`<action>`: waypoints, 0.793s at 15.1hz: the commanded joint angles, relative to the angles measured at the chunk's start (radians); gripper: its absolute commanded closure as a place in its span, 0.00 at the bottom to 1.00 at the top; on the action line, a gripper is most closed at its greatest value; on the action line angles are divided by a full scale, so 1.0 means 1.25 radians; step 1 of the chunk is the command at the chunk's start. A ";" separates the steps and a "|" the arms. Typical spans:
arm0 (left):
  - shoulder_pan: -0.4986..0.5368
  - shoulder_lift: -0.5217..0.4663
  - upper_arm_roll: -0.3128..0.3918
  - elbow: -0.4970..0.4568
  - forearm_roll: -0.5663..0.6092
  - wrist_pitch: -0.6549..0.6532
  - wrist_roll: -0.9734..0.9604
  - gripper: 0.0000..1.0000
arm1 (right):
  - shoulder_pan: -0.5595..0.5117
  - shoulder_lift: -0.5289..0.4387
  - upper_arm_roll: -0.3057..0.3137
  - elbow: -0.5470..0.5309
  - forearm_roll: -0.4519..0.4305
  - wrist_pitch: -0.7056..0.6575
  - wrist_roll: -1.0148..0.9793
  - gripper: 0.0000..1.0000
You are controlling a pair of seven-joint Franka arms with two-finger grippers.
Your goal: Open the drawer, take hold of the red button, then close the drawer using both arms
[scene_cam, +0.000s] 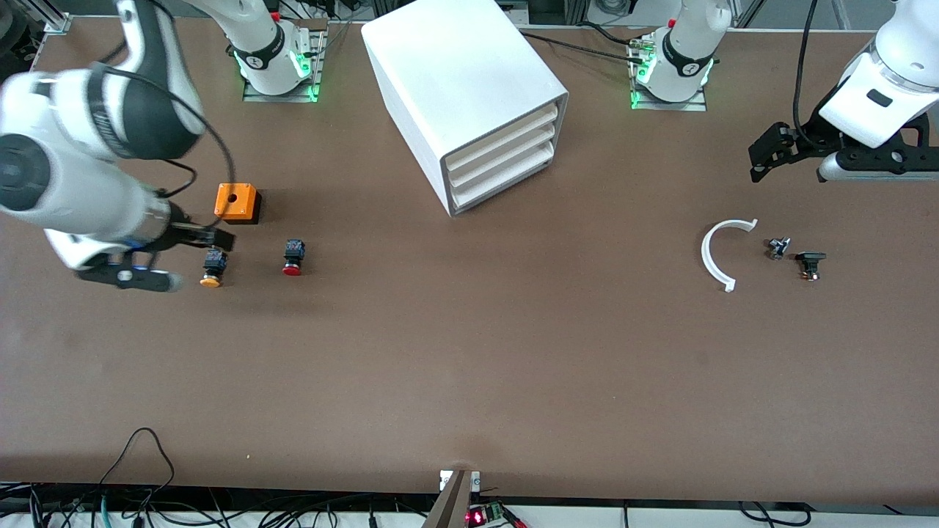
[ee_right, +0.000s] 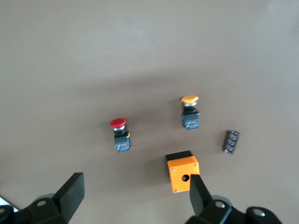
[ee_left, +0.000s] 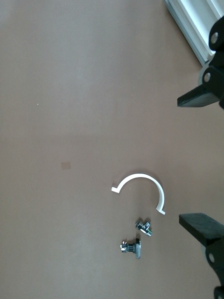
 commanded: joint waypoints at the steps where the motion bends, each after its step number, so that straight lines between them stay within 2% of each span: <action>1: -0.007 0.029 0.036 0.038 -0.007 -0.023 0.059 0.00 | -0.080 0.017 0.044 0.062 -0.042 -0.044 0.010 0.00; 3: -0.007 0.043 0.037 0.053 -0.007 -0.025 0.055 0.00 | -0.092 -0.005 0.040 0.062 -0.067 -0.043 0.005 0.00; 6: -0.010 0.044 0.032 0.056 -0.007 -0.029 0.053 0.00 | -0.137 -0.033 0.037 0.062 -0.030 0.015 -0.096 0.00; 8: -0.010 0.044 0.028 0.056 -0.007 -0.036 0.051 0.00 | -0.144 -0.050 0.037 0.049 -0.026 0.013 -0.099 0.00; 10: -0.010 0.043 0.028 0.056 -0.008 -0.041 0.049 0.00 | -0.147 -0.093 0.036 0.003 -0.026 0.009 -0.109 0.00; 12: -0.009 0.043 0.028 0.056 -0.008 -0.042 0.049 0.00 | -0.147 -0.154 0.036 -0.079 -0.028 0.017 -0.110 0.00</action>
